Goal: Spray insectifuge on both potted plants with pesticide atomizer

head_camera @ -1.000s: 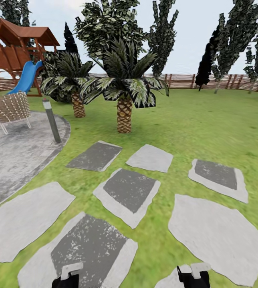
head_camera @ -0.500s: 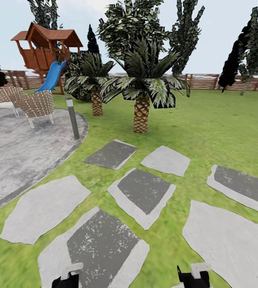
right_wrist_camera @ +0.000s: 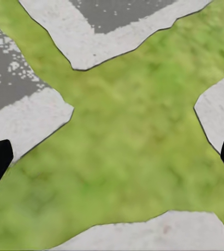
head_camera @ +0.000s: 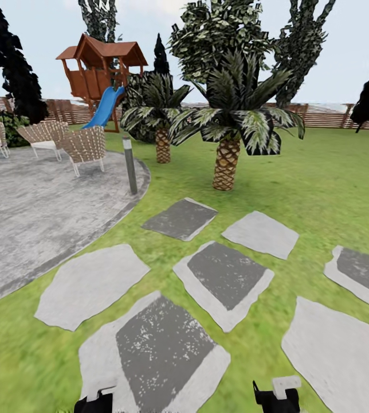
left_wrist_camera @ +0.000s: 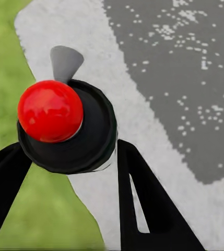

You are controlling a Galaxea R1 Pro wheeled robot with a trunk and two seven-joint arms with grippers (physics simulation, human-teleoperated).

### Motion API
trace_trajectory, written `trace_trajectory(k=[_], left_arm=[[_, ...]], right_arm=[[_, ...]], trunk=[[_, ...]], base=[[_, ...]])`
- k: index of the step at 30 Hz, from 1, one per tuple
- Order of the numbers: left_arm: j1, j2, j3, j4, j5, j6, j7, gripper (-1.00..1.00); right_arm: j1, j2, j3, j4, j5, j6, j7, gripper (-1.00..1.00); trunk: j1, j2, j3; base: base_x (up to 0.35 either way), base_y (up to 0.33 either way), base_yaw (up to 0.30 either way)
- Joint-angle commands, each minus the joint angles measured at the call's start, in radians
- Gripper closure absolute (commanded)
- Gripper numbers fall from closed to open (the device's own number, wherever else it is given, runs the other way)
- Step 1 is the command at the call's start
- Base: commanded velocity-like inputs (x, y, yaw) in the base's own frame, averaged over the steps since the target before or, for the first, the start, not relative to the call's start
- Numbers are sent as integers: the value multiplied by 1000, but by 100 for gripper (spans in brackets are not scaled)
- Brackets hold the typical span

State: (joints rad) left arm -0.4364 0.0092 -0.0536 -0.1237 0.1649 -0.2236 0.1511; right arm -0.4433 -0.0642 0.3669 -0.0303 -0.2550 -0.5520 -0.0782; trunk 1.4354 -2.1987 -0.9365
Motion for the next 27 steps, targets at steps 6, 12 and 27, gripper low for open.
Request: trace_trajectory(k=[6,12,27], left_arm=[[-1,0,-6,1,8,-3,2,100],[-1,0,-6,1,8,-2,2,100],[-1,0,-6,1,8,-2,2,100]], right_arm=[[0,0,8,-4,-6,-2,-5,-100],[0,2,7,-4,-6,-1,-5,-100],[0,1,9,-1,-6,-2,-5,-100]], trunk=[[0,0,-5],[0,0,-7],[0,0,-16]], base=[[0,0,266],[0,0,275],[0,0,276]])
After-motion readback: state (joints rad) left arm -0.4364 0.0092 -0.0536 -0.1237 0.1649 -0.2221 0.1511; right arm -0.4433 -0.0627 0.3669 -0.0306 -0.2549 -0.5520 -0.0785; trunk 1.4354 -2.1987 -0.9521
